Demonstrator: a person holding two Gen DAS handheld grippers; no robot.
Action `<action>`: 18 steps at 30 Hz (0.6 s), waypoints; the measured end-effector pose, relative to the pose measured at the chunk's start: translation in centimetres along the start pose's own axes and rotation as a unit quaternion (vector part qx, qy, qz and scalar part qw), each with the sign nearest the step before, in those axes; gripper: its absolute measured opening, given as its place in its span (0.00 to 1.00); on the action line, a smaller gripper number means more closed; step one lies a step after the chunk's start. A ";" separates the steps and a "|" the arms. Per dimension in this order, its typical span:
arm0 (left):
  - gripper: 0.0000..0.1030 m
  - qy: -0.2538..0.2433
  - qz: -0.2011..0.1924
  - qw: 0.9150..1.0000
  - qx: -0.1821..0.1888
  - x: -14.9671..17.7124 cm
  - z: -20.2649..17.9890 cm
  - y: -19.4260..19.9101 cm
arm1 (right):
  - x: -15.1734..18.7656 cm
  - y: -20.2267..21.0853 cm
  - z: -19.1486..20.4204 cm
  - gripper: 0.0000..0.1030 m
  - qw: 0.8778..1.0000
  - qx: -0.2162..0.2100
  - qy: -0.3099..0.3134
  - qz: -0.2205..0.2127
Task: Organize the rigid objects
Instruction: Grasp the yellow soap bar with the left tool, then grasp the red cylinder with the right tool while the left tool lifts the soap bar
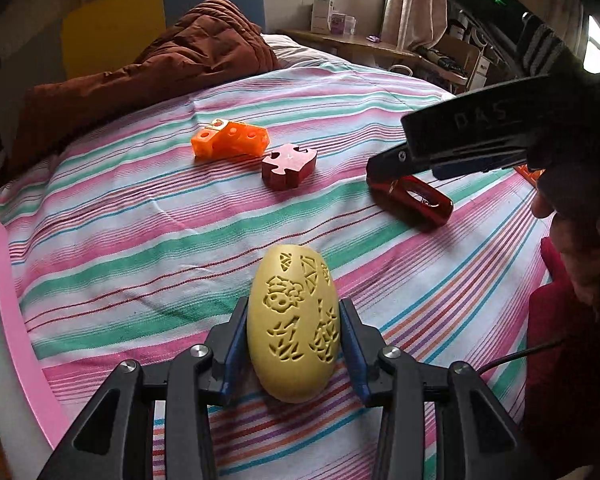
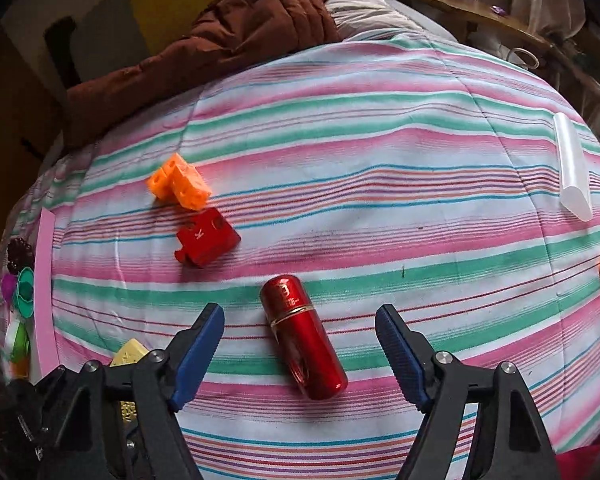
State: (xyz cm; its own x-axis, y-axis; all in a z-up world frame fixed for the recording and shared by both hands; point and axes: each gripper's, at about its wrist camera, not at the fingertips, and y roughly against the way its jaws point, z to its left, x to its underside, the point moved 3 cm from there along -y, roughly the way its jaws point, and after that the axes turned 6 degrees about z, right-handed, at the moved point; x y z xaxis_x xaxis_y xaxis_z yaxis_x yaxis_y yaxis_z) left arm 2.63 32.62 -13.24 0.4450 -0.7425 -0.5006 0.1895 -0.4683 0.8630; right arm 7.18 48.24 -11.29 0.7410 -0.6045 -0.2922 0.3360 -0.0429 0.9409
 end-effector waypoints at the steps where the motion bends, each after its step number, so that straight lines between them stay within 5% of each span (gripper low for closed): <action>1: 0.42 -0.001 -0.002 1.000 0.000 0.0 0.0 0.0 | 0.0 -0.1 0.2 0.69 1.000 0.000 0.004 0.003; 5: 0.42 0.001 -0.001 1.000 0.005 0.1 0.0 0.1 | 0.3 -0.7 0.5 0.62 1.000 0.015 0.018 0.016; 8: 0.42 0.000 -0.002 1.000 0.006 0.1 0.0 0.0 | 0.8 -1.2 1.0 0.26 0.999 -0.002 0.025 0.034; 18: 0.42 0.006 -0.005 1.000 0.005 0.1 0.1 -0.2 | 1.5 -2.1 2.6 0.26 0.996 0.013 0.079 0.042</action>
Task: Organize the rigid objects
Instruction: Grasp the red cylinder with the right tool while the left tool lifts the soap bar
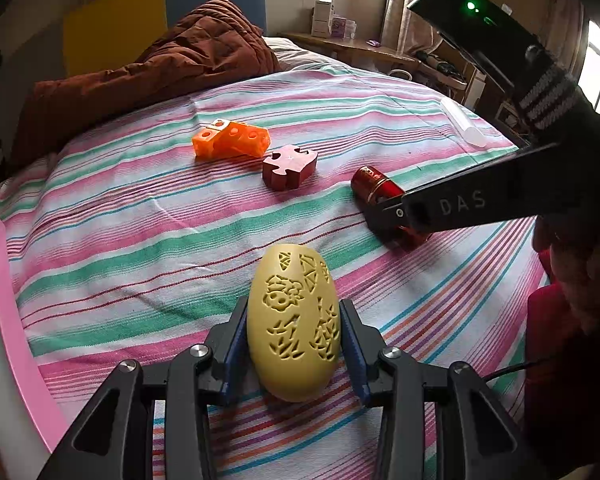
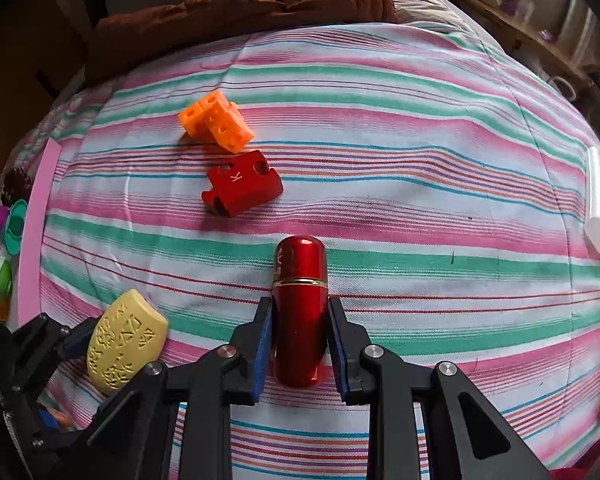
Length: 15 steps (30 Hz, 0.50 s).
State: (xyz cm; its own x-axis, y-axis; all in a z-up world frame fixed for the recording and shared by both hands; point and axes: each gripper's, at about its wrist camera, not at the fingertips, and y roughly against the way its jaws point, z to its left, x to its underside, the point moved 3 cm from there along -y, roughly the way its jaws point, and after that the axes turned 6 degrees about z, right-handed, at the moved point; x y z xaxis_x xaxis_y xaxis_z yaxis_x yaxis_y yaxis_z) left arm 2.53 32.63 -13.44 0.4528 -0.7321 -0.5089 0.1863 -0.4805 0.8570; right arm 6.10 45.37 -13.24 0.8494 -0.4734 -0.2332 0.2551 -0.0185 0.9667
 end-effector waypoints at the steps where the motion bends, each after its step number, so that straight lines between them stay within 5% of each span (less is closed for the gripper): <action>1: 0.42 -0.001 -0.001 1.000 -0.002 0.0 0.0 0.0 | 0.0 0.0 0.0 0.26 1.000 -0.001 -0.001 0.000; 15: 0.41 0.003 -0.008 1.000 -0.021 0.1 -0.3 0.1 | 0.7 -0.4 0.9 0.26 0.998 0.038 0.040 -0.009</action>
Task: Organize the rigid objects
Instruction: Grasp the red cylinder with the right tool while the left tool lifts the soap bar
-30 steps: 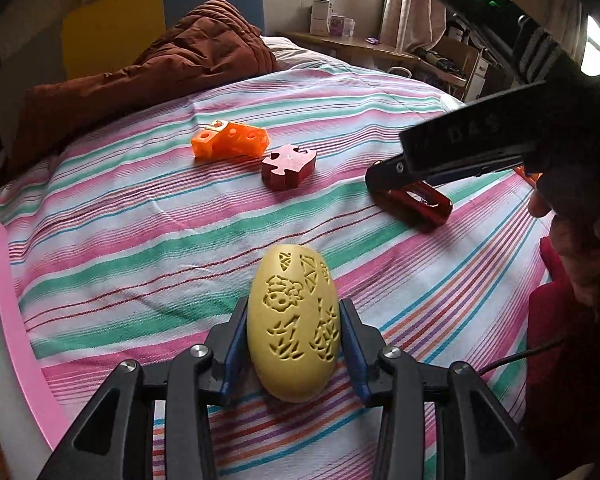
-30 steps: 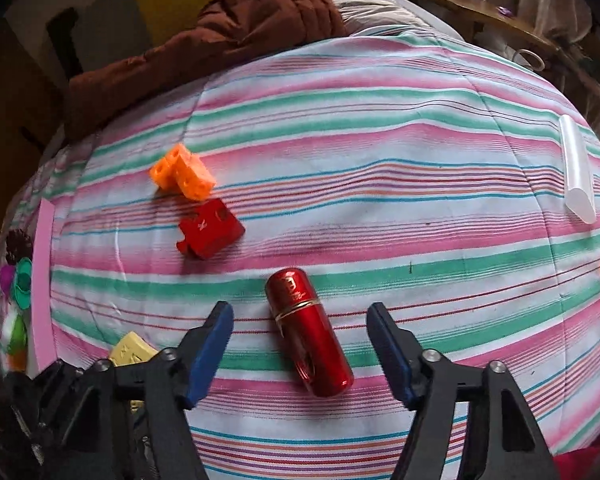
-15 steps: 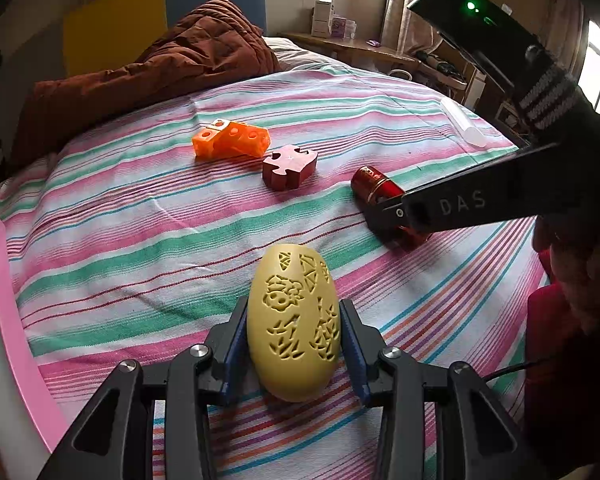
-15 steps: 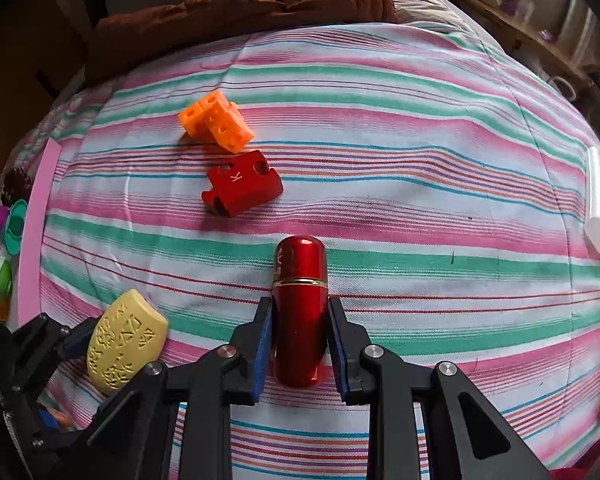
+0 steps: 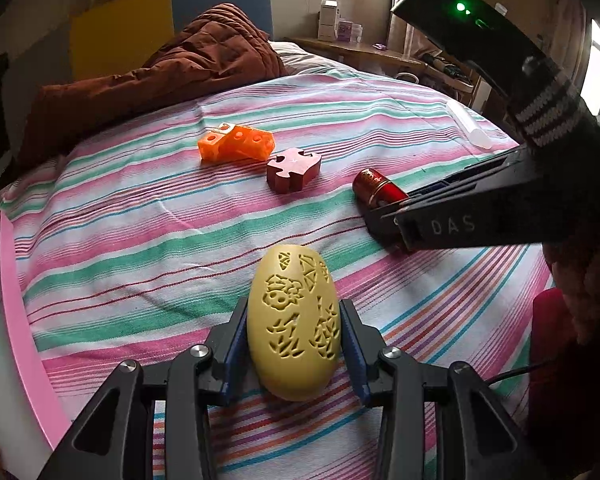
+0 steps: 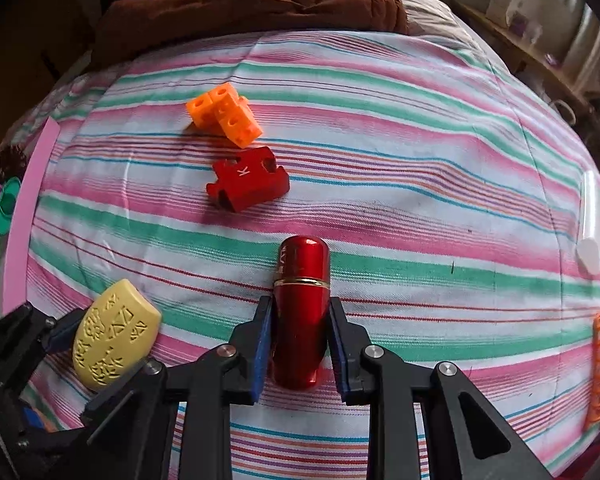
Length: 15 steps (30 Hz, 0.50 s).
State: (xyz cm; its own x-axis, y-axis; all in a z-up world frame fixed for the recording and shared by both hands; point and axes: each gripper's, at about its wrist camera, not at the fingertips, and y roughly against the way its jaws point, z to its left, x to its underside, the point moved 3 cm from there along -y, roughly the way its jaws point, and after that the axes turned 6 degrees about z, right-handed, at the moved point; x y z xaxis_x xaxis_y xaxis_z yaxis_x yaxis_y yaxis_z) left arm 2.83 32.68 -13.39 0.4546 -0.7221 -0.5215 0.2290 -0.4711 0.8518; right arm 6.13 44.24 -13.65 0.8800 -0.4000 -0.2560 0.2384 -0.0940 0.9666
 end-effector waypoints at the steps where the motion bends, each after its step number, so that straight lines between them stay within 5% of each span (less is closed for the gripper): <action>1: 0.42 -0.001 0.001 1.000 -0.003 0.0 -0.1 0.0 | 0.0 0.0 0.0 0.26 1.000 0.000 0.000 0.000; 15: 0.41 0.002 0.016 1.000 -0.026 0.2 -0.4 0.6 | 0.8 0.0 0.1 0.27 1.000 0.008 0.015 -0.010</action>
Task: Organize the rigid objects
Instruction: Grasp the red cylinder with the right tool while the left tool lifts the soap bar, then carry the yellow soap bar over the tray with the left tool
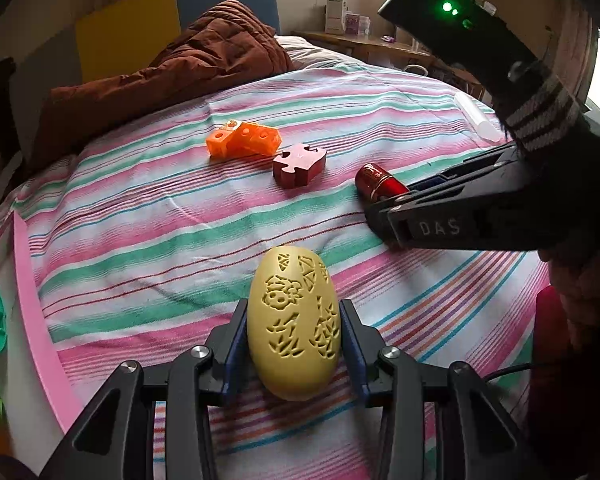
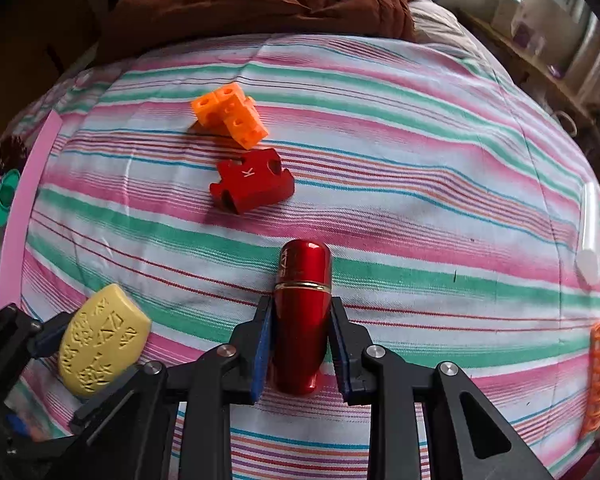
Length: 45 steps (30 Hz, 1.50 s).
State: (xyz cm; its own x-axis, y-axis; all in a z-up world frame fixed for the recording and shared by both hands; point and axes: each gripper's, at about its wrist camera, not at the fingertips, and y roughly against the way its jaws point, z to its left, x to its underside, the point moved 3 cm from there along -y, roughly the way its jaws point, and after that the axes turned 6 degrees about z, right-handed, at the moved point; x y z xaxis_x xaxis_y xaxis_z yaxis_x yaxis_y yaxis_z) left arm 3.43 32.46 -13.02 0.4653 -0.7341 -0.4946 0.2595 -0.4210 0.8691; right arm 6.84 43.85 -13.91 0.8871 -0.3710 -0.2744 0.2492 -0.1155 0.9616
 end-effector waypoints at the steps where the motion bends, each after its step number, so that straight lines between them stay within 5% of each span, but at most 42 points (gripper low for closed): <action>1: 0.41 0.000 0.002 1.000 -0.002 0.1 0.0 0.2 | 0.1 0.0 0.0 0.27 1.000 0.002 0.002 -0.002; 13: 0.41 -0.004 -0.053 0.999 -0.002 0.1 0.1 5.9 | 0.8 0.2 0.2 0.27 1.000 0.014 0.011 -0.010; 31: 0.41 0.094 -0.066 0.993 0.015 2.4 6.1 10.6 | -0.8 -0.4 4.1 0.27 0.997 0.053 0.048 -0.022; 36: 0.41 0.151 -0.063 0.987 0.006 3.9 10.0 11.6 | -0.7 -0.3 4.4 0.27 0.997 0.056 0.050 -0.023; 45: 0.41 0.284 -0.049 0.958 -0.005 7.5 18.8 12.2 | -2.1 -1.3 3.7 0.26 0.996 0.066 0.058 -0.024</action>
State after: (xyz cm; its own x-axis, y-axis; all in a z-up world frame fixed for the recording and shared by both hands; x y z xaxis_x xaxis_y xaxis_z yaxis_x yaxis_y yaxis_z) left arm -5.81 11.81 -6.21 0.8224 -0.2827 -0.4937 0.3323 -0.4658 0.8202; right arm 3.24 41.36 -14.59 0.9162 -0.2535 -0.3102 0.2466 -0.2532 0.9354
